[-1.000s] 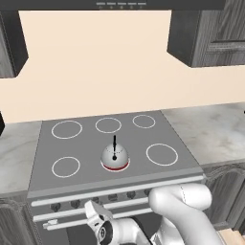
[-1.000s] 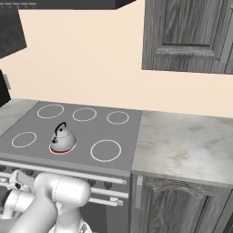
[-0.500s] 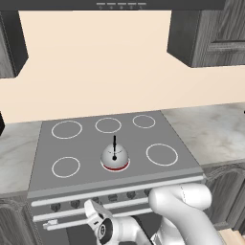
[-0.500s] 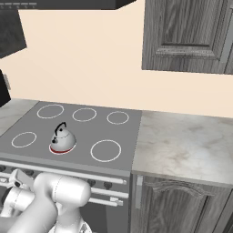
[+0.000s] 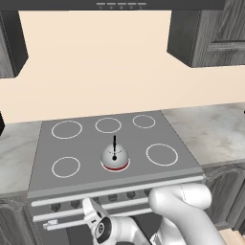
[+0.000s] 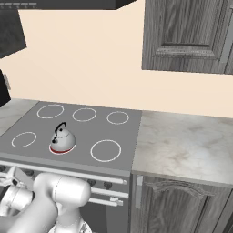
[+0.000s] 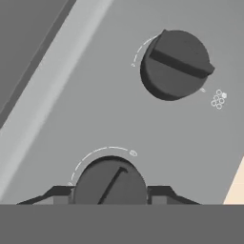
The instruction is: Lower the heat of the kettle.
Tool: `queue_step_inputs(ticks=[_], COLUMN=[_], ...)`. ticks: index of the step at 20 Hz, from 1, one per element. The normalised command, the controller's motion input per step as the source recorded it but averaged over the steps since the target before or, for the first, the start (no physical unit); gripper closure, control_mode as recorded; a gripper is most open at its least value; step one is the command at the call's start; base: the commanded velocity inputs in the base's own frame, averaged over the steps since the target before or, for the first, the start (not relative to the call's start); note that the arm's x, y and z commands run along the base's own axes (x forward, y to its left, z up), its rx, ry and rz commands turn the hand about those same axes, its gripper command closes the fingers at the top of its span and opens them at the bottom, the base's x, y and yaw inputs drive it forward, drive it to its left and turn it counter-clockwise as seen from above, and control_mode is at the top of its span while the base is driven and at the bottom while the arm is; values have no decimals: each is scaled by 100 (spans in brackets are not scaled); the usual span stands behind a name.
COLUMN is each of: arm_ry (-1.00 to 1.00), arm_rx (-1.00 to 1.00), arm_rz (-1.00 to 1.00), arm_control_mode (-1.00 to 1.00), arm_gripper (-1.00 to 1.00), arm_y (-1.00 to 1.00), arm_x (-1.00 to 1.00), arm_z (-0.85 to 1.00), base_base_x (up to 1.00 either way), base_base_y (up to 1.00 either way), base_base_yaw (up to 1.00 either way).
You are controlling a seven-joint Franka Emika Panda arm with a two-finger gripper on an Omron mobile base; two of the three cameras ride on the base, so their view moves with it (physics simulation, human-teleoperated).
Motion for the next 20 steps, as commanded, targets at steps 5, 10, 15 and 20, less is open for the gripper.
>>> queue_step_inputs(ticks=[5, 10, 15, 20], arm_ry=[-1, -18, -24, -17], arm_rx=[14, 30, 41, 44], arm_rz=[-2, 0, 0, -3], arm_control_mode=[-100, -100, -100, -100], arm_gripper=[100, 100, 100, 100], arm_y=[13, 0, 0, 0], arm_x=[-9, -23, -27, -11], arm_z=[23, 2, -1, 0], base_base_x=[0, 0, 0, 0], base_base_y=[0, 0, 0, 0], base_base_yaw=[0, 0, 0, 0])
